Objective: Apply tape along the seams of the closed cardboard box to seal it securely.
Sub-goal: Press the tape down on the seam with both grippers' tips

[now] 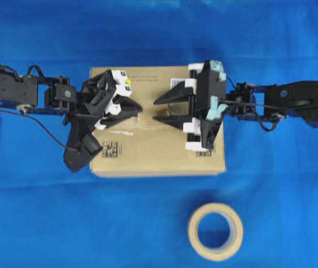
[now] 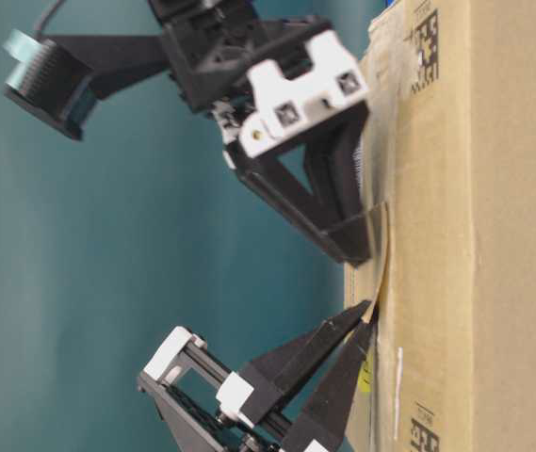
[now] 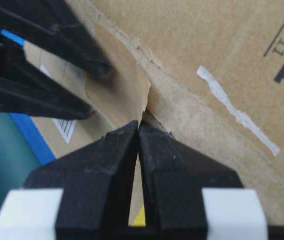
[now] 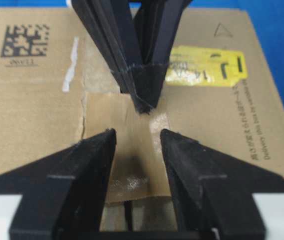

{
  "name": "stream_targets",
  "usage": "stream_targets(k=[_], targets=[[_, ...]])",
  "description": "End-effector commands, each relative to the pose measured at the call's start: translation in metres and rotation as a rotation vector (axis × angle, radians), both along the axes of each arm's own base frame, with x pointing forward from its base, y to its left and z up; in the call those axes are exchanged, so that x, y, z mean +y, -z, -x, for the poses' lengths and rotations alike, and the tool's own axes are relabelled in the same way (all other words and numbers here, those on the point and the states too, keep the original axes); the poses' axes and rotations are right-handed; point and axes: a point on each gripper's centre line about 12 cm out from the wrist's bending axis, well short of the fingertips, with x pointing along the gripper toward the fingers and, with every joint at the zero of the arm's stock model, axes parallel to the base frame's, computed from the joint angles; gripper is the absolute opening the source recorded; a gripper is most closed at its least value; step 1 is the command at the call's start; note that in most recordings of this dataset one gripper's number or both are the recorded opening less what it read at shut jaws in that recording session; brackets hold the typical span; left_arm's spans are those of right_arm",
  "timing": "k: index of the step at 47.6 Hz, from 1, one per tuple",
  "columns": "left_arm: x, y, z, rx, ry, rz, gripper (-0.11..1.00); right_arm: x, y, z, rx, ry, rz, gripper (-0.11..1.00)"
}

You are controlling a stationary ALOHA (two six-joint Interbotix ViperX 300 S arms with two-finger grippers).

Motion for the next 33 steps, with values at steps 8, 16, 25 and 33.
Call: stream_targets(k=[8, 16, 25, 33], targets=[[0.001, -0.004, -0.002, -0.009, -0.001, 0.000, 0.02, 0.001, -0.005, -0.008, -0.025, 0.000, -0.003, 0.44], [0.001, -0.005, -0.004, -0.012, -0.001, -0.002, 0.02, 0.001, -0.002, -0.008, -0.014, -0.001, -0.004, 0.44], [0.001, -0.005, -0.005, -0.012, 0.006, -0.010, 0.02, 0.001, 0.000, -0.007, 0.005, 0.006, -0.017, 0.44], [0.001, -0.008, -0.007, -0.022, 0.009, -0.015, 0.02, 0.001, 0.002, -0.006, 0.019, 0.013, -0.037, 0.44]])
